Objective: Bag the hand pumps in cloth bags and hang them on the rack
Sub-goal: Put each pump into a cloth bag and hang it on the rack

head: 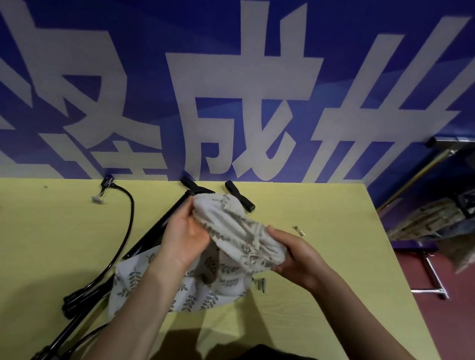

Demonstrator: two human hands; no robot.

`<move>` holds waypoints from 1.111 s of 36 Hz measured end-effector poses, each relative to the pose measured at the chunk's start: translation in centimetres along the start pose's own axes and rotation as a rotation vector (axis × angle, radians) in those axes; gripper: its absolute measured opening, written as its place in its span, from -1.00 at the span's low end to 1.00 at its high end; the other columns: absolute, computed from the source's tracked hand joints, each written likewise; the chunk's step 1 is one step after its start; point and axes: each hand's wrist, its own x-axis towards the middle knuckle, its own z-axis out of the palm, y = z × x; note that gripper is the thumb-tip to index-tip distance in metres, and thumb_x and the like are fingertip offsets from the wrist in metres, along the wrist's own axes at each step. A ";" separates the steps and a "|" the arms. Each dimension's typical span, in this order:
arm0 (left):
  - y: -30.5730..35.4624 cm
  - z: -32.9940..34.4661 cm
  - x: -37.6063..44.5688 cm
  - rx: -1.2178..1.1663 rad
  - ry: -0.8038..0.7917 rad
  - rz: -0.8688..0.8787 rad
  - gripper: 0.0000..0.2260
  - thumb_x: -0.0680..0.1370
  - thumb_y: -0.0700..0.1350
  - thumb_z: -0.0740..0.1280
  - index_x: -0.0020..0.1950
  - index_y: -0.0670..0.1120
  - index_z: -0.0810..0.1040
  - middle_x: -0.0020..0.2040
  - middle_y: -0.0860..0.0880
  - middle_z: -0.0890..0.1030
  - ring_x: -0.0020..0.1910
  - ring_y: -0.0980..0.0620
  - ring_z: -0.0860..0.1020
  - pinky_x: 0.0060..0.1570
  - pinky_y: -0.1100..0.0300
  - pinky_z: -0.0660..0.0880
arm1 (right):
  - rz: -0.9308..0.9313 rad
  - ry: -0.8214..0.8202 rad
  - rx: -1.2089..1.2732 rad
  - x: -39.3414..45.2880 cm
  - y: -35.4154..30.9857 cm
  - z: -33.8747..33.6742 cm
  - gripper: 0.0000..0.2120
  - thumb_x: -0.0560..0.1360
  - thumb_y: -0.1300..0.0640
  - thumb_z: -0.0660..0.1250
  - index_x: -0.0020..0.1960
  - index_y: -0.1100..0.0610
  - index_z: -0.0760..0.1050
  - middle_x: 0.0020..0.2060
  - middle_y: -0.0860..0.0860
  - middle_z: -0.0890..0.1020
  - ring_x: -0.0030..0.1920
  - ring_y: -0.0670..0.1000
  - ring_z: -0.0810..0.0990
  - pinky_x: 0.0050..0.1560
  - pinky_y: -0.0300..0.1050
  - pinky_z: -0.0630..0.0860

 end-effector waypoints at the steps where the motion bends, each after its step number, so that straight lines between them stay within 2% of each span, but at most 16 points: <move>1: 0.0 0.0 0.0 -0.019 -0.006 -0.018 -0.71 0.58 -0.15 0.20 -0.07 -0.29 0.65 -0.11 -0.24 0.67 -0.20 -0.10 0.68 -0.24 0.05 0.64 | 0.002 0.013 0.090 0.2 0.2 -0.2 -0.69 0.47 0.09 0.28 0.07 0.25 0.66 0.08 0.20 0.66 0.02 0.14 0.67 0.09 -0.01 0.58; 3: 0.0 0.0 0.1 0.002 -0.010 -0.037 -0.75 0.47 -0.18 0.29 -0.03 -0.35 0.63 -0.05 -0.29 0.65 -0.15 -0.15 0.67 -0.17 -0.04 0.63 | 0.008 0.021 0.334 0.5 0.1 -0.9 -0.68 0.43 0.12 0.36 0.09 0.27 0.64 0.11 0.19 0.65 0.07 0.12 0.65 0.23 -0.02 0.49; 5: -0.2 -0.1 0.4 0.070 -0.007 -0.071 -0.72 0.54 -0.12 0.24 0.07 -0.31 0.58 -0.04 -0.27 0.66 -0.10 -0.15 0.67 -0.02 -0.01 0.60 | 0.000 0.035 0.545 0.9 -0.1 -1.7 -0.52 0.28 0.21 0.54 0.17 0.30 0.57 0.10 0.18 0.64 0.06 0.10 0.64 0.28 -0.09 0.44; 8: -0.3 -0.4 0.8 0.100 0.007 -0.116 -0.68 0.60 -0.03 0.19 0.15 -0.25 0.55 0.04 -0.24 0.63 0.05 -0.17 0.58 0.11 -0.05 0.48 | 0.050 0.091 0.677 1.7 -0.3 -2.3 -0.75 0.49 0.16 0.33 0.09 0.29 0.54 -0.22 0.12 0.67 -0.35 0.06 0.66 -0.20 -0.18 0.59; 10: -0.2 -0.7 1.1 0.090 0.000 -0.118 -0.65 0.59 -0.02 0.20 0.17 -0.26 0.56 0.11 -0.26 0.59 0.10 -0.19 0.56 0.16 -0.07 0.46 | 0.107 0.043 0.698 2.4 -0.4 -2.4 -0.69 0.52 0.11 0.28 0.15 0.32 0.51 -0.28 0.09 0.64 -0.49 0.02 0.56 -0.53 -0.19 0.52; 12: -0.1 -1.1 1.6 0.076 -0.014 -0.110 -0.62 0.59 0.00 0.19 0.06 -0.28 0.63 0.12 -0.29 0.60 0.07 -0.22 0.60 0.14 -0.08 0.52 | 0.143 0.001 0.542 2.9 -0.7 -2.3 -0.63 0.48 0.11 0.36 0.19 0.33 0.49 -0.24 0.14 0.66 -0.48 0.02 0.58 -0.59 -0.24 0.46; 15: -0.2 -0.6 1.6 0.088 -0.070 -0.117 -0.58 0.58 0.01 0.19 -0.10 -0.28 0.69 0.01 -0.29 0.65 -0.06 -0.21 0.66 -0.09 -0.13 0.61 | 0.159 0.032 0.383 3.5 -0.7 -2.3 -0.66 0.62 0.06 0.11 0.12 0.33 0.47 -0.37 0.18 0.64 -0.58 0.03 0.55 -0.68 -0.26 0.40; 17: -0.4 -0.1 1.6 0.089 -0.097 -0.133 -0.62 0.54 0.00 0.23 0.00 -0.30 0.66 0.08 -0.31 0.63 0.02 -0.22 0.64 -0.04 -0.14 0.60 | 0.150 0.074 0.360 4.7 -0.6 -3.1 -0.66 0.62 0.08 0.10 0.13 0.31 0.52 -0.27 0.17 0.66 -0.46 0.04 0.61 -0.58 -0.24 0.47; 19: -0.5 0.0 1.9 0.099 -0.123 -0.141 -0.59 0.53 -0.01 0.26 0.21 -0.29 0.56 0.22 -0.29 0.56 0.20 -0.20 0.56 0.21 -0.10 0.49 | 0.127 0.159 0.321 6.2 -0.3 -4.5 -0.68 0.62 0.13 0.13 0.14 0.27 0.57 -0.12 0.17 0.68 -0.27 0.09 0.67 -0.39 -0.18 0.58; 21: -0.4 -0.1 2.3 0.130 -0.145 -0.139 -0.58 0.53 -0.01 0.25 0.28 -0.26 0.50 0.24 -0.26 0.55 0.25 -0.16 0.52 0.32 -0.06 0.38 | 0.114 0.297 0.224 7.7 -0.1 -6.4 -0.75 0.60 0.18 0.16 0.07 0.27 0.57 -0.17 0.17 0.65 -0.28 0.08 0.63 -0.36 -0.18 0.54; 24: -0.8 -0.7 3.3 0.188 -0.144 -0.101 -0.64 0.55 -0.03 0.22 0.20 -0.24 0.54 0.15 -0.23 0.61 0.15 -0.10 0.58 0.28 -0.01 0.40 | 0.012 0.625 -0.073 9.0 -0.7 -9.6 -0.85 0.54 0.27 0.25 -0.21 0.20 0.44 -0.49 0.06 0.47 -0.54 -0.02 0.42 -0.51 -0.26 0.37; 28: -2.3 -1.3 5.2 0.326 -0.032 -0.072 -0.66 0.61 0.00 0.18 0.20 -0.19 0.56 0.14 -0.21 0.63 0.10 -0.10 0.62 0.16 -0.02 0.47 | -0.149 0.941 -0.687 10.1 -1.9 -14.2 -0.81 0.44 0.24 0.27 -0.34 0.20 0.52 -0.46 0.10 0.53 -0.39 0.11 0.51 -0.30 -0.06 0.46; 30: -3.0 -1.3 6.3 0.350 0.013 -0.097 -0.63 0.60 0.00 0.18 0.28 -0.20 0.52 0.19 -0.21 0.61 0.13 -0.10 0.61 0.15 0.00 0.48 | -0.115 0.949 -0.899 10.6 -2.2 -15.5 -0.84 0.44 0.10 0.32 -0.11 0.19 0.57 -0.27 0.09 0.64 -0.19 0.13 0.62 -0.16 -0.04 0.50; 33: -4.3 -1.1 7.7 0.392 0.057 -0.139 -0.63 0.63 -0.02 0.15 0.31 -0.22 0.49 0.19 -0.22 0.61 0.12 -0.11 0.61 0.12 0.03 0.52 | -0.059 0.858 -1.161 11.6 -2.4 -16.7 -0.75 0.49 0.01 0.34 0.08 0.15 0.52 -0.07 0.09 0.62 0.00 0.15 0.59 -0.11 -0.10 0.43; 37: -5.6 -0.9 8.9 0.434 0.025 -0.191 -0.61 0.63 -0.01 0.14 0.33 -0.24 0.48 0.24 -0.24 0.58 0.26 -0.15 0.53 0.36 -0.05 0.37 | -0.046 0.777 -1.364 12.3 -2.3 -17.5 -0.78 0.51 -0.01 0.33 0.01 0.14 0.49 -0.06 0.11 0.62 -0.04 0.15 0.58 -0.10 -0.04 0.48; 40: -6.0 -1.3 9.2 0.461 0.027 -0.195 -0.62 0.65 -0.01 0.11 0.31 -0.21 0.50 0.22 -0.20 0.60 0.23 -0.12 0.55 0.30 -0.02 0.41 | -0.091 0.760 -1.412 12.2 -2.3 -17.8 -0.78 0.50 0.01 0.34 -0.02 0.18 0.53 -0.10 0.13 0.62 -0.08 0.16 0.58 -0.16 -0.08 0.44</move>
